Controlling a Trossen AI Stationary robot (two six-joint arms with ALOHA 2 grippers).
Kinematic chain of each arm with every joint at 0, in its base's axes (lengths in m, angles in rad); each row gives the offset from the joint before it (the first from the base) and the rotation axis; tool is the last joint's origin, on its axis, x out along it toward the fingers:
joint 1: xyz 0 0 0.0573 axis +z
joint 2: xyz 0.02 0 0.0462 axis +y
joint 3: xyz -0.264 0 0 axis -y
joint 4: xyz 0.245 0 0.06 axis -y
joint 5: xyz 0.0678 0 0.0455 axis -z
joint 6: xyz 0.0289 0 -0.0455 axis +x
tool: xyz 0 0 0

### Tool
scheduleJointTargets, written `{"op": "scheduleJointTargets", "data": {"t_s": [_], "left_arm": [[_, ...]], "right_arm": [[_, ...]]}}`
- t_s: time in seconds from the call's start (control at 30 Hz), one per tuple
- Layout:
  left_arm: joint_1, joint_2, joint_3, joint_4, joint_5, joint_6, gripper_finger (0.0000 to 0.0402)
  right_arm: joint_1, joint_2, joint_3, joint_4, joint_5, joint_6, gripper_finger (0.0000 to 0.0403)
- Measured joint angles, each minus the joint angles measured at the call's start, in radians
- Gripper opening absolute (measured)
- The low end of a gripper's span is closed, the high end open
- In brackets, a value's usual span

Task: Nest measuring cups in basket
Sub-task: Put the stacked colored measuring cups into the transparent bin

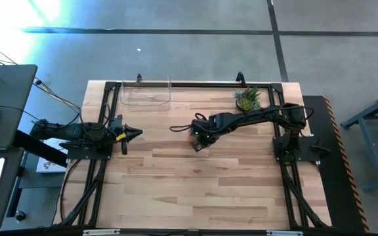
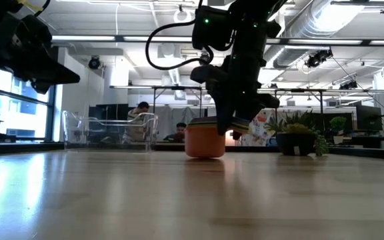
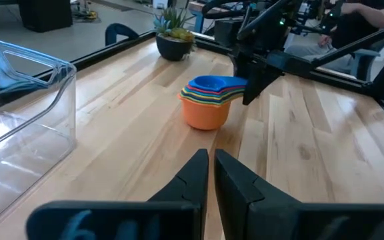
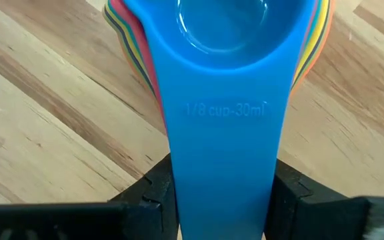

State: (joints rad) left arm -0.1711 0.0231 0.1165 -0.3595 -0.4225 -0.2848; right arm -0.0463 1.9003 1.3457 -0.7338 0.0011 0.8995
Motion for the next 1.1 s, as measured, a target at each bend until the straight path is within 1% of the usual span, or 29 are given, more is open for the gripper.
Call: {"op": "scheduleJointTargets", "data": {"t_s": [0.17, 0.4, 0.6, 0.77, 1.1], "left_arm": [[0.0, 0.0, 0.0, 0.0, 0.001, 0.0, 0.0017], [0.0, 0.0, 0.0, 0.0, 0.001, 0.0, 0.0017], [0.0, 0.0, 0.001, 0.0, 0.001, 0.0, 0.0017], [0.0, 0.0, 0.001, 0.0, 0.001, 0.001, 0.0017], [0.0, 0.0, 0.001, 0.0, 0.001, 0.001, 0.0017]], "right_arm": [[0.0, 0.0, 0.0, 0.0, -0.014, 0.042, 0.013], [0.0, 0.0, 0.0, 0.001, -0.034, 0.043, 0.013], [0.0, 0.0, 0.0, 0.014, -0.03, 0.043, 0.013], [-0.002, 0.0, 0.0, 0.035, -0.002, 0.021, 0.0129], [-0.014, 0.0, 0.0, 0.058, -0.002, -0.025, 0.0129]]}}
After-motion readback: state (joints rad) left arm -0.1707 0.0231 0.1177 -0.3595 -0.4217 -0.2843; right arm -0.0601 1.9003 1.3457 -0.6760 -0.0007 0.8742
